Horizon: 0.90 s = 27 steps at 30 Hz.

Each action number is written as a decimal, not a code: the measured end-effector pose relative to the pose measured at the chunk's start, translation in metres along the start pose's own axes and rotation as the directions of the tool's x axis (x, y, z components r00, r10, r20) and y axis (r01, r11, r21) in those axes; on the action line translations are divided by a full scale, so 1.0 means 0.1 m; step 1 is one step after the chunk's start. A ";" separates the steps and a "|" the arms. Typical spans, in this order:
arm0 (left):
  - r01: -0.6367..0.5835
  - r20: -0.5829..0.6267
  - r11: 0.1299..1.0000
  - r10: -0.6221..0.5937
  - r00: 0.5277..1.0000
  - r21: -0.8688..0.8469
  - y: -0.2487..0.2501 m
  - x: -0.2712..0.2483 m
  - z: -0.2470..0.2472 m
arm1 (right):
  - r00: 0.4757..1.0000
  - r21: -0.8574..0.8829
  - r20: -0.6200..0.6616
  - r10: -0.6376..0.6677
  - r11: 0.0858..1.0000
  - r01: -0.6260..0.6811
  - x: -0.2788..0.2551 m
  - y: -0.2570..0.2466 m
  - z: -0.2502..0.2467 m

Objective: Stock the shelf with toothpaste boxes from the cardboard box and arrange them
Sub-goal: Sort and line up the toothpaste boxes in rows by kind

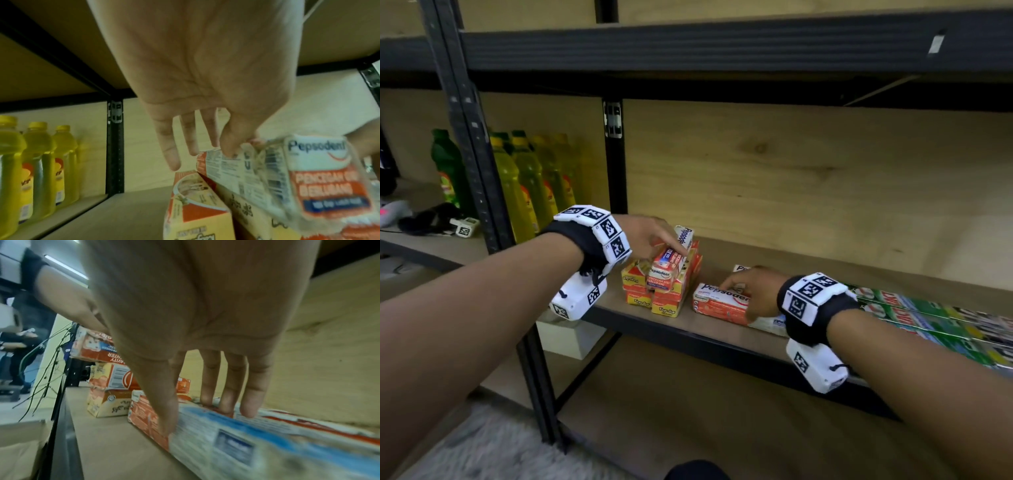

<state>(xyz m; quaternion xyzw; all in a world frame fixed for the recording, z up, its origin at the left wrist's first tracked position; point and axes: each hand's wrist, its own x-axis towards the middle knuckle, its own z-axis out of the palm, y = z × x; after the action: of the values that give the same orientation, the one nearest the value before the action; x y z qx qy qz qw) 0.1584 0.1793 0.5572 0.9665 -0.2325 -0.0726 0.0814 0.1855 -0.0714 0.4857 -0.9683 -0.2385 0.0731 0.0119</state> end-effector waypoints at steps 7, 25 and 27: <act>0.070 0.045 0.997 -0.072 0.996 0.032 -0.08 0.06 -0.01 | 0.997 -0.020 -0.069 0.032 0.999 -0.033 -0.20 0.27 0.04; 0.117 -0.144 0.991 -0.125 0.982 -0.065 -0.13 0.05 0.12 | 0.958 0.335 -0.283 -0.040 0.932 0.138 -0.36 -0.42 -0.21; 0.163 -0.157 0.986 -0.164 0.974 -0.019 -0.25 0.03 0.14 | 0.961 0.325 -0.274 -0.026 0.938 0.118 -0.34 -0.49 -0.19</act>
<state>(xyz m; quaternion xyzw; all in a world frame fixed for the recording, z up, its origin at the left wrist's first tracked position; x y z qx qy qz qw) 0.1693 0.1979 0.5386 0.9848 -0.1446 -0.0030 0.0961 0.1364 -0.0437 0.5124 -0.9433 -0.2543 -0.0178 0.2124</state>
